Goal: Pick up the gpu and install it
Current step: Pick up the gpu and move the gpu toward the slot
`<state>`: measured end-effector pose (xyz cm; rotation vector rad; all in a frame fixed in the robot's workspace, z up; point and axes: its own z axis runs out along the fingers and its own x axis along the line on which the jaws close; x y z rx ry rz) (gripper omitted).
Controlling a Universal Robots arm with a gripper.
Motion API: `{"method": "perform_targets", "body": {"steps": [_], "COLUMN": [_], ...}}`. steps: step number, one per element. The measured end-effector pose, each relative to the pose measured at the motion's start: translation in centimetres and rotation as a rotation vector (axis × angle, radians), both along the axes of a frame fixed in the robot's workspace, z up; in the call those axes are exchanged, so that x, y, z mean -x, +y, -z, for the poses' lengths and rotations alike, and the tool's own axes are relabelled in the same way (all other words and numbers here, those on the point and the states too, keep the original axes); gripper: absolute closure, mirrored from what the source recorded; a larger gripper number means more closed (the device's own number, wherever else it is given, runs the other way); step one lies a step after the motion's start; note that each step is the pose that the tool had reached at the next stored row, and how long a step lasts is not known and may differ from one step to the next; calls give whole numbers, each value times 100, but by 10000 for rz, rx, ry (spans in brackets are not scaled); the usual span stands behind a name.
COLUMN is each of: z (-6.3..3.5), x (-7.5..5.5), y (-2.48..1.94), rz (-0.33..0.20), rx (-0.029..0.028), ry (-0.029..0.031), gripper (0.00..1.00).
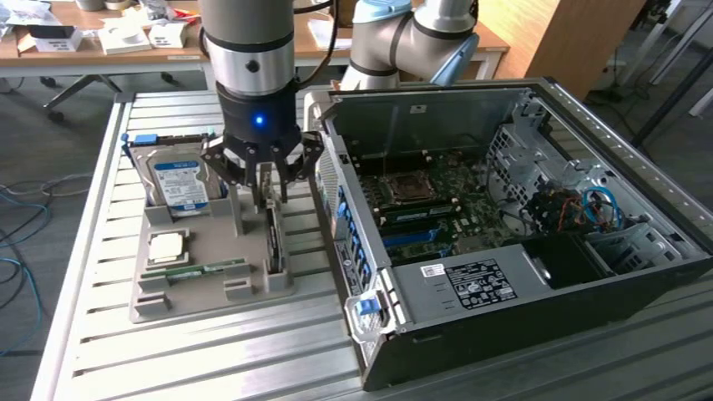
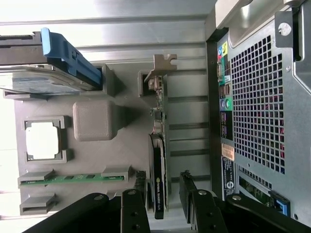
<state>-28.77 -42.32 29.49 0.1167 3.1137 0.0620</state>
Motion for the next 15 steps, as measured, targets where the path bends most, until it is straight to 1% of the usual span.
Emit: {"method": "perform_targets", "body": {"steps": [2, 11, 15], "z": [20, 173, 203], "x": [0, 0, 1], "y": [0, 0, -1], "rz": [0, 0, 0], "rx": [4, 3, 5], "ry": [5, 4, 6], "gripper": [58, 58, 58]}}
